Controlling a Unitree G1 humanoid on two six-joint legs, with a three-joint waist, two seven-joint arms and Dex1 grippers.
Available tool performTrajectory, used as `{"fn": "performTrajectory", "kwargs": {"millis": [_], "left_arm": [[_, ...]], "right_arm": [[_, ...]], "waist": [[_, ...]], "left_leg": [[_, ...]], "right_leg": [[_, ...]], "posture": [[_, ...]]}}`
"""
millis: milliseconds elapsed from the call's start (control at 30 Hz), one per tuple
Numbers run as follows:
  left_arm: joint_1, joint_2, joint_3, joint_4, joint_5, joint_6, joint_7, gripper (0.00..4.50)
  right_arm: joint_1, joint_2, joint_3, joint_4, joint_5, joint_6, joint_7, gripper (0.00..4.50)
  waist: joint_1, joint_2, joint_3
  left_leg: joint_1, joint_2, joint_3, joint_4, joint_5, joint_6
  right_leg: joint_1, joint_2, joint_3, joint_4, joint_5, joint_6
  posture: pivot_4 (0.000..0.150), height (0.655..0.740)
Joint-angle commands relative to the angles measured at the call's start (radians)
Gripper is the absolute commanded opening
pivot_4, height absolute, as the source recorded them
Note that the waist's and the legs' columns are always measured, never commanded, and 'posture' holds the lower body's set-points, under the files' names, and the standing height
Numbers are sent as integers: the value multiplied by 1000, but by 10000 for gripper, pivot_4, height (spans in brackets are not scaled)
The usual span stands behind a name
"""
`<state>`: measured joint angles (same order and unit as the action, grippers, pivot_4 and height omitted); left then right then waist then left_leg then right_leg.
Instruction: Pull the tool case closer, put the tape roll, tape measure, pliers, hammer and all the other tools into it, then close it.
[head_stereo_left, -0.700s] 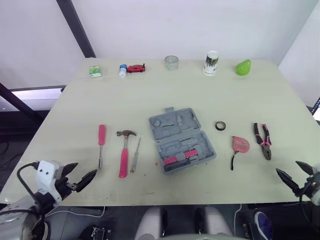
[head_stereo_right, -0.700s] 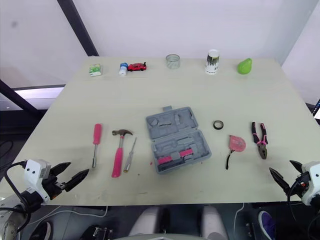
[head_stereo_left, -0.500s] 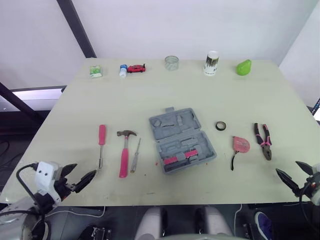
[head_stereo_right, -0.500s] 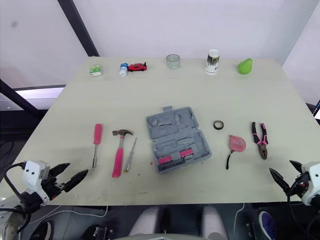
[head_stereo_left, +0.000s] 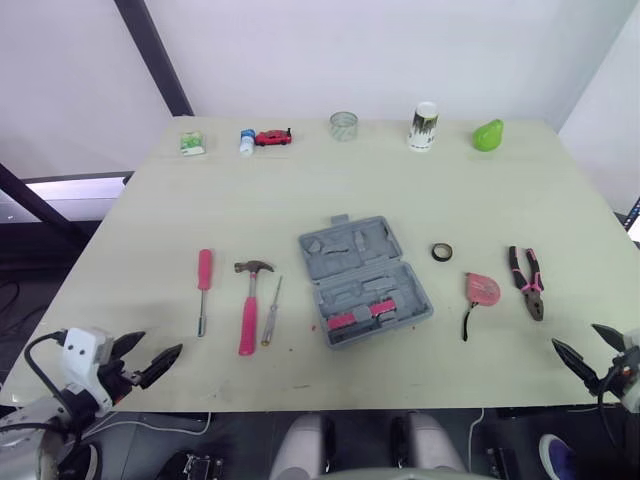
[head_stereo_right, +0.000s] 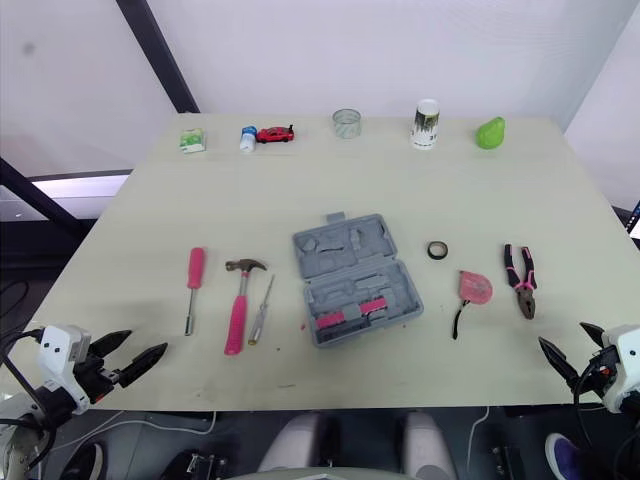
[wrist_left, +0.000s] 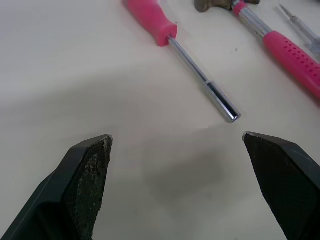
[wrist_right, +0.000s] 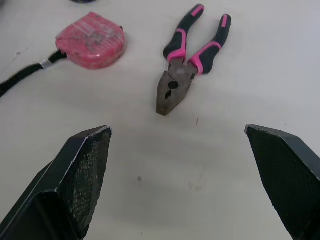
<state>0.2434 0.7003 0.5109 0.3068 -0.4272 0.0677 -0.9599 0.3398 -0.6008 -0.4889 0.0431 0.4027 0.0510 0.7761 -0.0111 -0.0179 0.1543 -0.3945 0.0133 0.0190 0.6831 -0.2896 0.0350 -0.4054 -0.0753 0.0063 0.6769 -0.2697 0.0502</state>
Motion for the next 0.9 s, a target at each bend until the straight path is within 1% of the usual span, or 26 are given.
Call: {"fn": "performTrajectory", "kwargs": {"millis": [33,200,333,367,433,533,700,833,900], "left_arm": [[-27,21,28,-20,-34,2,-17,44472],[-103,16,5,-75,-58,66,7,44472],[-153,7,-57,-177,-56,125,28,44472],[-178,-1,-83,-215,-63,153,39,44472],[-233,-8,-143,-246,-53,177,37,44472],[-291,-3,-214,-232,-18,168,7,44472],[-432,-4,-342,-124,64,109,-53,44472],[-511,-34,-434,-39,126,57,-91,44472],[-537,-50,-487,-12,138,59,-140,45000]], "right_arm": [[-19,-9,-36,-82,52,58,-29,45000],[-78,-22,-3,-163,72,141,-54,45000],[-140,-46,51,-205,63,221,-64,45000],[-179,-47,77,-197,49,221,-68,45000],[-267,-53,153,-141,-8,213,-70,45000],[-361,-51,241,-72,-72,192,-61,45000],[-550,-13,366,76,-121,150,-2,45000],[-705,3,477,238,-207,93,46,45000],[-802,35,520,335,-246,82,42,39917]], "waist": [[0,0,0],[0,0,0],[0,0,0],[0,0,0],[0,0,0],[-2,0,0],[-3,0,0],[-3,0,0],[-5,0,0]], "left_leg": [[0,0,0,0,0,0],[0,0,0,0,0,0],[-1,0,0,0,0,0],[-1,0,0,0,0,0],[-1,0,0,0,0,0],[-1,-1,0,1,0,0],[-2,-1,1,1,0,0],[-3,-2,1,1,0,0],[-3,-2,2,2,0,0]], "right_leg": [[0,0,0,0,0,0],[0,0,0,0,0,0],[0,0,0,0,0,0],[0,0,0,0,0,0],[0,0,-1,0,0,0],[0,2,-1,0,1,0],[-2,8,-4,1,1,0],[-2,10,-5,0,1,0],[-2,10,-5,0,1,0]], "posture": [[1500,7400],[1500,7400],[1500,7400],[1500,7400],[1500,7400],[1500,7400],[1500,7400],[1500,7400],[1500,7400]]}}
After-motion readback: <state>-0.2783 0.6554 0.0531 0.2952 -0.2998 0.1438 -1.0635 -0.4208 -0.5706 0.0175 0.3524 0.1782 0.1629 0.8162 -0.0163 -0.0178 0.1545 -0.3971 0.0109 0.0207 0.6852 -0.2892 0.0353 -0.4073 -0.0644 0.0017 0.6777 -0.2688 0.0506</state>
